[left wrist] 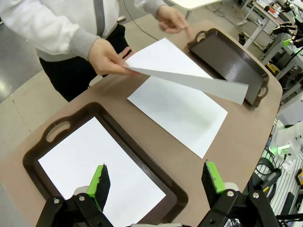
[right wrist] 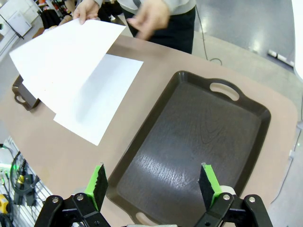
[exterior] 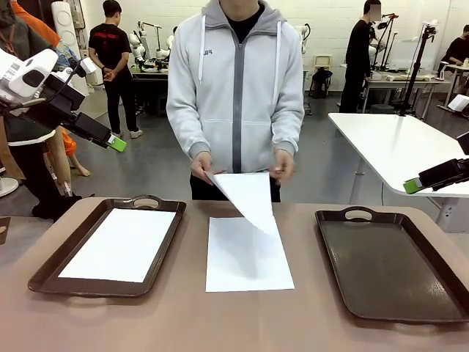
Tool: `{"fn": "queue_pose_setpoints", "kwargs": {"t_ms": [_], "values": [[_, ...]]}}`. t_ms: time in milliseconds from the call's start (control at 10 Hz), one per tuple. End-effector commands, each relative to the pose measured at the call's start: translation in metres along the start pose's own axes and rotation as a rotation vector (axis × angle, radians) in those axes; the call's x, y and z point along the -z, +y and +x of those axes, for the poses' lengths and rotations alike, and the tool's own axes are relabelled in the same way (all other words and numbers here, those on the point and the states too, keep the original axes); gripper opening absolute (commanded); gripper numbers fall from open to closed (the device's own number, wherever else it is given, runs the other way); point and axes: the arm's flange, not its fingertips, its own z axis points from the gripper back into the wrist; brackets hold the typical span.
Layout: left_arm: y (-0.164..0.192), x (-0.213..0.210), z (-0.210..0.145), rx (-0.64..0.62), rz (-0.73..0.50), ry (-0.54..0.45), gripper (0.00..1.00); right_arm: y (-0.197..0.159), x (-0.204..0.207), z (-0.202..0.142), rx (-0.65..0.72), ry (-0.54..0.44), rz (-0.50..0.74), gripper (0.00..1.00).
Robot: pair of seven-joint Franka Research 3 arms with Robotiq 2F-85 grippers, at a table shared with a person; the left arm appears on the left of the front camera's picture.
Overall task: Sort the A4 documents.
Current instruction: Receive the A4 Paper.
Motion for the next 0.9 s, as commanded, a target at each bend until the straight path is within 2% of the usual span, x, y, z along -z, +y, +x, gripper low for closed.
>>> {"fn": "queue_pose_setpoints", "kwargs": {"t_ms": [0, 800], "values": [[-0.0001, 0.0000, 0.0001, 0.001, 0.000, 0.000, 1.00, -0.0015, 0.0015, -0.0006, 0.004, -0.007, 0.024, 1.00], [-0.0001, 0.0000, 0.0001, 0.001, 0.000, 0.000, 1.00, -0.0015, 0.0015, -0.0006, 0.004, -0.007, 0.024, 1.00]]}}
